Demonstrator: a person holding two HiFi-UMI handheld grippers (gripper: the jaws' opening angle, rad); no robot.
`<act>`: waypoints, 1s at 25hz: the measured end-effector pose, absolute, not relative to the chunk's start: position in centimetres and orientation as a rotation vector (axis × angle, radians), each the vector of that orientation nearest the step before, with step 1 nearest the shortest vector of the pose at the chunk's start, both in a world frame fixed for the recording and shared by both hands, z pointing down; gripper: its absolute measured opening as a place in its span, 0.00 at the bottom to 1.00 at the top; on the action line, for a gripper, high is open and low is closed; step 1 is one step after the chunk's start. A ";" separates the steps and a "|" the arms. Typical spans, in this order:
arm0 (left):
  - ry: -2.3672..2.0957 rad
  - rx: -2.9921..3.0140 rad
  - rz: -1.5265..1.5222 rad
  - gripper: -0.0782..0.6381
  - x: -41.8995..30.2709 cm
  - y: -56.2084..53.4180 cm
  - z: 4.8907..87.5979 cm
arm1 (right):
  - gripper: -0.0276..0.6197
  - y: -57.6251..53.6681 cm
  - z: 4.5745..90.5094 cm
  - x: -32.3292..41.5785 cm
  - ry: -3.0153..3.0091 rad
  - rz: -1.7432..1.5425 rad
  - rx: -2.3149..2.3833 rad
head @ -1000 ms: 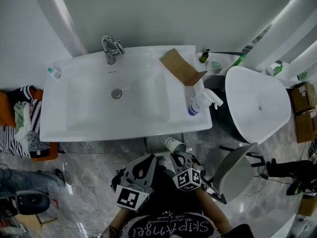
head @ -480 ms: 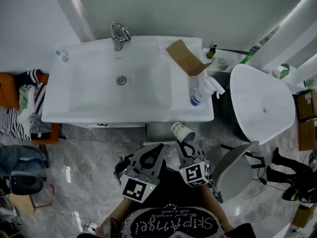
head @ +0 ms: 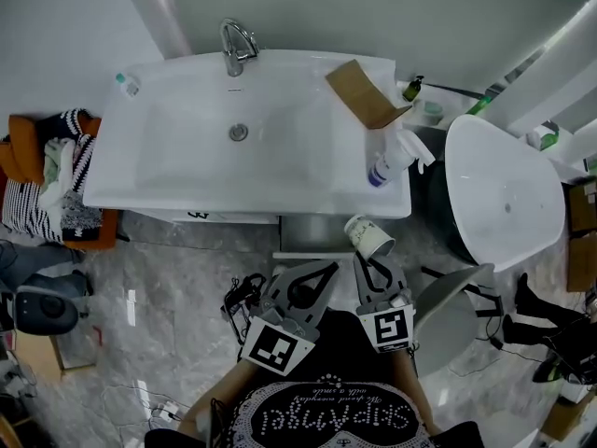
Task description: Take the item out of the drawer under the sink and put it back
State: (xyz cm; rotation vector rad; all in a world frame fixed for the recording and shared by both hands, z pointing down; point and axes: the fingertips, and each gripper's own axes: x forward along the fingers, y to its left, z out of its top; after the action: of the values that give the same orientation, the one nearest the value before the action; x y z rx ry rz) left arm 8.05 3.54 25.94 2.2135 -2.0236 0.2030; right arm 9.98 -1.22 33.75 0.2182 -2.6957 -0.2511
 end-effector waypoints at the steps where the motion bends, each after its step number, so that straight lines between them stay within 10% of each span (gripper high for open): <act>1: -2.014 2.229 0.220 0.11 8.5 3.5 25.9 | 0.08 -1.2 33.4 10.3 -2.704 -0.246 0.226; 25: -1.994 2.256 0.190 0.11 10.5 4.4 26.1 | 0.08 1.4 28.6 13.3 -2.858 -0.173 0.297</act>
State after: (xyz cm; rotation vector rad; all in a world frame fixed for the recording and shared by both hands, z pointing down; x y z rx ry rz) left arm 10.49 4.40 26.05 2.2564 -1.9942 0.1896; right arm 13.32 1.40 28.61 0.2972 -2.8576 -0.1727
